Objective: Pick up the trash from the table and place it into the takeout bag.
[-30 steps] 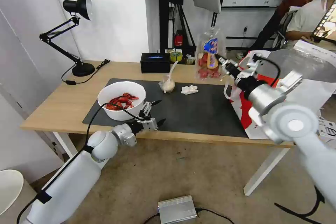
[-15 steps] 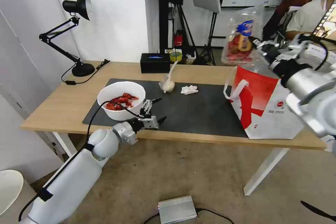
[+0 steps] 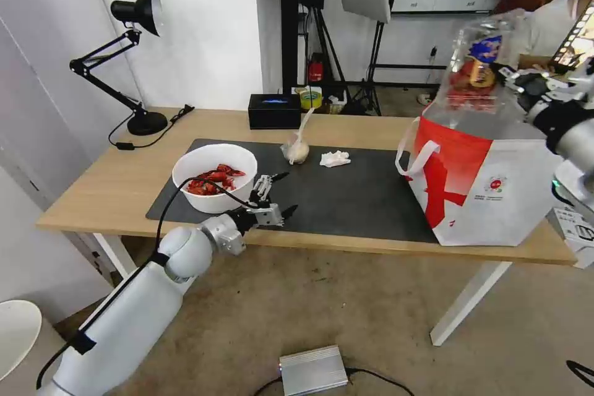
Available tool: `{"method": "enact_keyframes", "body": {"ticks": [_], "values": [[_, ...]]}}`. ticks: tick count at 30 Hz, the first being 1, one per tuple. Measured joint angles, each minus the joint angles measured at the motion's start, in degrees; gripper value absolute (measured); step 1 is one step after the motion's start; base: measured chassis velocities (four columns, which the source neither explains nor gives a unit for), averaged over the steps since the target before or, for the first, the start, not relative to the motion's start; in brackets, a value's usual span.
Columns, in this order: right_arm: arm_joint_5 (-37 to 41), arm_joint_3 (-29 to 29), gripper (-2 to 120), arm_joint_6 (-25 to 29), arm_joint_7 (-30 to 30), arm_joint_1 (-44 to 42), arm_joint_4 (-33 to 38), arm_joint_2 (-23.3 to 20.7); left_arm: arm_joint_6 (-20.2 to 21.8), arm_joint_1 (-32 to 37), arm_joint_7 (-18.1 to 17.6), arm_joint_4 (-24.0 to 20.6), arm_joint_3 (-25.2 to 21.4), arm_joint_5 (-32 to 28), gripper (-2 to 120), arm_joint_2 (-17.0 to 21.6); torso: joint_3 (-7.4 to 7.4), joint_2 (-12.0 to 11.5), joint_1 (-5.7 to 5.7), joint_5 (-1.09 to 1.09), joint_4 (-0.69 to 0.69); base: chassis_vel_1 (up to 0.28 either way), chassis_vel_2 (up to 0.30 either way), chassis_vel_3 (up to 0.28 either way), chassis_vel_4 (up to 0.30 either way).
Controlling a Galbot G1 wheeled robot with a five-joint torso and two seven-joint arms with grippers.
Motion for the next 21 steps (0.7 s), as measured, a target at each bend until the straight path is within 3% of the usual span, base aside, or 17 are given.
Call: {"method": "enact_keyframes", "body": {"ticks": [9, 21], "values": [[2.1, 2.6, 1, -0.1, 6.1, -0.1, -1.4, -1.0, 0.0, 0.7, 0.0, -0.5, -0.2, -0.1, 91, 0.1, 0.00, 0.0, 0.00, -0.01, 0.00, 0.000, 0.000, 0.000, 0.000], [3.3, 0.7, 1, -1.0, 15.6, 2.7, -4.8, -1.2, 0.0, 1.0, 0.0, -0.8, -0.1, -0.2, 91, 0.4, 0.00, 0.0, 0.00, -0.01, 0.01, 0.000, 0.000, 0.000, 0.000]]}}
